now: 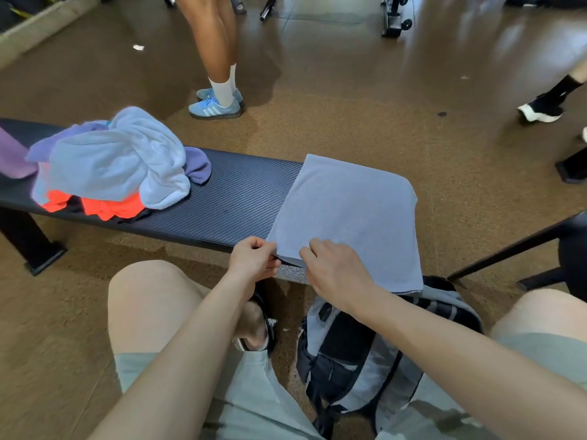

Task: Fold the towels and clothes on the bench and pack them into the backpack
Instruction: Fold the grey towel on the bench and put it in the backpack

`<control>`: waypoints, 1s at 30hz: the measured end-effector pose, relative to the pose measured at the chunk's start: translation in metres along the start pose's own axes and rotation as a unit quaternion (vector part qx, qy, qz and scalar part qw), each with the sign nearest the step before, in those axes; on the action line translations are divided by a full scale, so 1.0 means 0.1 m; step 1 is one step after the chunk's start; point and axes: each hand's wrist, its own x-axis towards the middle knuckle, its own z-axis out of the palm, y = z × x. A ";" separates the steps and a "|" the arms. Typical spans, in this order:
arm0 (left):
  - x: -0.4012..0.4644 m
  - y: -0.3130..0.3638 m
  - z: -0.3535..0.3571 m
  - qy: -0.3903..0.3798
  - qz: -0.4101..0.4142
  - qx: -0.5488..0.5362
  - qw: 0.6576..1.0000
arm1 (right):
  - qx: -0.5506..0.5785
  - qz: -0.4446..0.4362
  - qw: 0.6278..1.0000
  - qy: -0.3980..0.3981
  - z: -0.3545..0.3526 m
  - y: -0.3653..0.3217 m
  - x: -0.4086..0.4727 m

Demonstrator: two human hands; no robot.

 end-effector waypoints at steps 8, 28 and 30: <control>0.06 0.01 -0.05 0.030 0.027 0.010 0.999 | -0.009 -0.010 1.000 -0.008 0.03 -0.01 -0.01; 0.07 0.06 -0.01 0.094 0.114 0.215 0.965 | -0.029 0.020 0.993 -0.116 -0.03 -0.19 0.04; 0.08 0.08 -0.02 0.104 0.115 0.225 0.962 | -0.027 0.019 0.994 -0.108 -0.07 -0.19 0.06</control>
